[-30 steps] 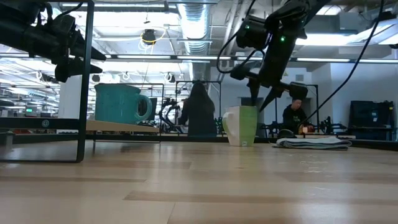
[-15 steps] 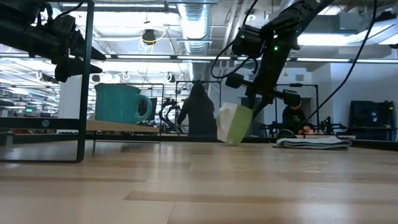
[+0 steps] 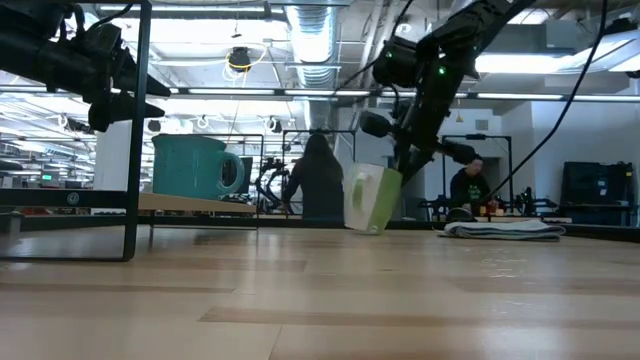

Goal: Stack small to large cups/mugs on shelf
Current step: Put the green mug on the shelf

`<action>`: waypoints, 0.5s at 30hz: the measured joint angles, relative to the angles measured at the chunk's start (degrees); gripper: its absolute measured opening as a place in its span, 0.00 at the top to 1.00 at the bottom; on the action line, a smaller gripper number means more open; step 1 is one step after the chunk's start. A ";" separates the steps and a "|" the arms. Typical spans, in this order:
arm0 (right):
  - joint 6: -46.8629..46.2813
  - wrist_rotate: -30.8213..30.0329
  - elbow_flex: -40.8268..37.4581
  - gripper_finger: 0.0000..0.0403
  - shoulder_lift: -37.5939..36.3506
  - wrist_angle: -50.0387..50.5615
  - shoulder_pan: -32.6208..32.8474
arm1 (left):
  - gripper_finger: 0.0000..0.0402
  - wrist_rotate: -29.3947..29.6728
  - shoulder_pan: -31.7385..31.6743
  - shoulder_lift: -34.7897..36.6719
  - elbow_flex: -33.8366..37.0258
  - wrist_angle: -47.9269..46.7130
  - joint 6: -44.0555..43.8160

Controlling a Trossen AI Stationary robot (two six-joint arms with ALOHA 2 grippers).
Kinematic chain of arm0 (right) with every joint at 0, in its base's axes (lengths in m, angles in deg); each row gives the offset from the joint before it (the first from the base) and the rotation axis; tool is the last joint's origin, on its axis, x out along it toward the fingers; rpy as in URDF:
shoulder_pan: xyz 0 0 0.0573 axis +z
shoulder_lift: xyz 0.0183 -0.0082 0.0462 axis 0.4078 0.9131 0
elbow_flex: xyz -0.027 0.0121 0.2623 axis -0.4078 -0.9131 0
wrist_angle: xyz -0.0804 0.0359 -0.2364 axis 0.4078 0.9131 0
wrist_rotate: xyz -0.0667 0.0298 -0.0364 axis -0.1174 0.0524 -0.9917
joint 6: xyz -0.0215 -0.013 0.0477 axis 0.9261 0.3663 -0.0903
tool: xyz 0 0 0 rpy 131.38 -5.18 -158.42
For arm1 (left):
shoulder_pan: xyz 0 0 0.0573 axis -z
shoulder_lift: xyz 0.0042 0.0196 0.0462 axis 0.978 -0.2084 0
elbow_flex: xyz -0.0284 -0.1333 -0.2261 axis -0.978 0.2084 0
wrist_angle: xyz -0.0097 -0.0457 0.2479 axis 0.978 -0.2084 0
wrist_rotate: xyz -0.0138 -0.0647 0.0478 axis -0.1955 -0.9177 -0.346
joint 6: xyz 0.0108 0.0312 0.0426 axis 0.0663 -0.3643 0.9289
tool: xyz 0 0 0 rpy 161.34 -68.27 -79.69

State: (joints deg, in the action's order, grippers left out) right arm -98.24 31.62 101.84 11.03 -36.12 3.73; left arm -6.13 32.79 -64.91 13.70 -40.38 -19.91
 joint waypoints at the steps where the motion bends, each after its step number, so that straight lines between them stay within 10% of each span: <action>1: 2.49 0.78 0.77 0.95 0.04 0.36 0.21 | 0.38 0.00 -0.01 0.00 0.00 0.00 -0.01; 15: 45.42 8.86 14.99 0.95 -0.09 10.41 3.09 | 0.38 0.00 0.01 0.00 0.00 -0.24 -0.43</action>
State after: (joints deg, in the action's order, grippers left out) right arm -52.82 40.47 116.84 10.94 -25.72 6.81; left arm -6.13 32.80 -64.91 13.70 -40.62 -20.33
